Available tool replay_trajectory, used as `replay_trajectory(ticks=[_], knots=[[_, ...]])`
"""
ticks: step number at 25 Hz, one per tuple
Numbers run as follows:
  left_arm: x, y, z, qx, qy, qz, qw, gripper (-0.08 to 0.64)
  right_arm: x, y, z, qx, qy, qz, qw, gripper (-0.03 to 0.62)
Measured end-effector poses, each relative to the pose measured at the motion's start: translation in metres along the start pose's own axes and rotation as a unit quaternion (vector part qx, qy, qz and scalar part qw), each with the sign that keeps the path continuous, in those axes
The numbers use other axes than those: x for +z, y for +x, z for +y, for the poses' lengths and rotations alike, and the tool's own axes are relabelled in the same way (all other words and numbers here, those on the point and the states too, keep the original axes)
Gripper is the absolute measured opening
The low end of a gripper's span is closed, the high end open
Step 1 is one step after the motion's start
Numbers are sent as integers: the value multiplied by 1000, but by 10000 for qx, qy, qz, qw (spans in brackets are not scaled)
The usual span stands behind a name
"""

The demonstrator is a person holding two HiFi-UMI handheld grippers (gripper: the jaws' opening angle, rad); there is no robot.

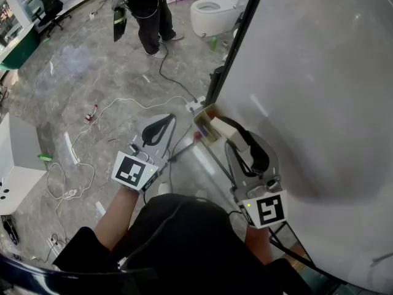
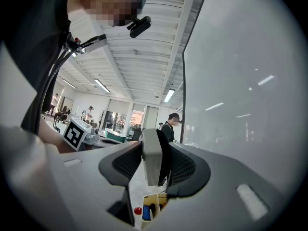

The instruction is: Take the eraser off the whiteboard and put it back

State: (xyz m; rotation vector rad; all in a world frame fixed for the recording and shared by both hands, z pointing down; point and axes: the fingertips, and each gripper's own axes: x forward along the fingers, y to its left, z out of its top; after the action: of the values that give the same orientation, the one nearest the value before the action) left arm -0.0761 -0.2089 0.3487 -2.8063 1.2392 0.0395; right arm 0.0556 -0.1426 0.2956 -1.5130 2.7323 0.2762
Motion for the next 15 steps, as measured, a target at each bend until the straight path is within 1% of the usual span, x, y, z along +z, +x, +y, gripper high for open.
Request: replay_trajectory(ticks=[8, 15], knots=[[-1, 0, 1, 2, -7, 15, 10000, 5, -3, 4, 2, 2, -21, 21, 10000, 176], [-11, 1, -2, -6, -17, 109, 9999, 5, -19, 6, 1, -18, 66, 140, 9999, 176]])
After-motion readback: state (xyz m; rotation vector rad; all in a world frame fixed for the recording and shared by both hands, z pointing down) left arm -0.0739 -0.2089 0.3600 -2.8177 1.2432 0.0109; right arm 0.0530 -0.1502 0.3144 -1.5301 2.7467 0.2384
